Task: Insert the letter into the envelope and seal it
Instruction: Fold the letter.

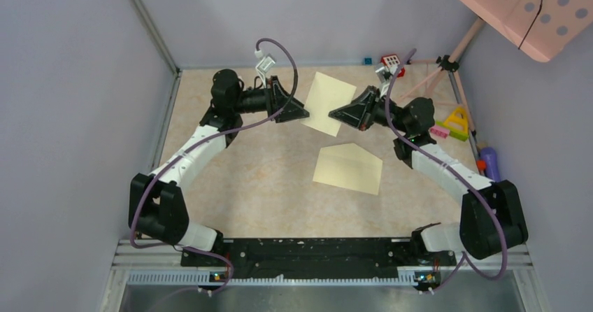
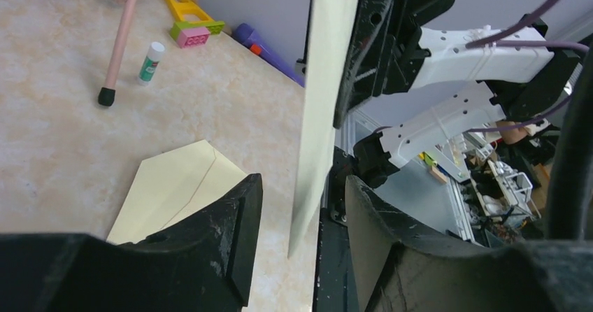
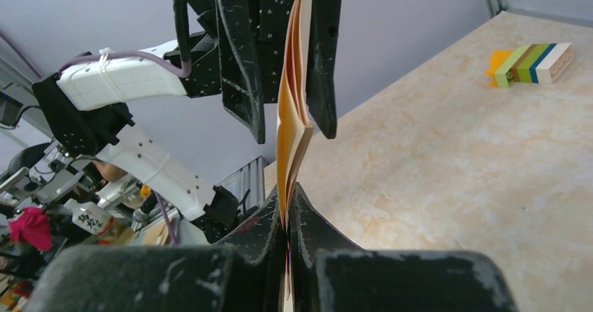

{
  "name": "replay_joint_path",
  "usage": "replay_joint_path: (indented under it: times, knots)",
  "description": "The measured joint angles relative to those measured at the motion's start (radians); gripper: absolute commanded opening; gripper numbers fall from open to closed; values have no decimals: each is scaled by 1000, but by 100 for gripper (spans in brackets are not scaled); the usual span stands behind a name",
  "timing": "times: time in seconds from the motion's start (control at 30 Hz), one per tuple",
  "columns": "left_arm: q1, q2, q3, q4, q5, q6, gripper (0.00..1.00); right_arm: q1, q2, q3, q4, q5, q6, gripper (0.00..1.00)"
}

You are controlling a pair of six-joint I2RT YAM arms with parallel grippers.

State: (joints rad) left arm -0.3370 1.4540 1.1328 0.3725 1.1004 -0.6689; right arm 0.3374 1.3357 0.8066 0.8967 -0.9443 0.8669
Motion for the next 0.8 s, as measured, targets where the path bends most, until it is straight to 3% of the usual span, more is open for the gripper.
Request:
replay_joint_path:
  times: [0.13,0.4,0.53,0.63,0.67,0.7,0.73,0.8]
  knots:
    - [0,-6,0,6,59,8,48,-32,-19,0,3,-7,19,0]
    - [0,-6,0,18,132,22,24,-53,-34,0,7,-42,44,0]
    - [0,-6,0,21,142,22,17,-53,-34,0,8,-54,46,0]
    - [-3,-6,0,22,142,22,1,-53,-34,0,8,-60,46,0]
    - [-5,-6,0,23,142,23,0,-53,-34,0,8,-62,46,1]
    - [-8,-6,0,20,141,29,0,-53,-34,0,8,-64,47,16]
    - [-10,-6,0,15,140,33,0,-53,-34,0,8,-64,47,36]
    - [-15,-6,2,-4,132,59,0,-55,-34,0,6,-69,57,53]
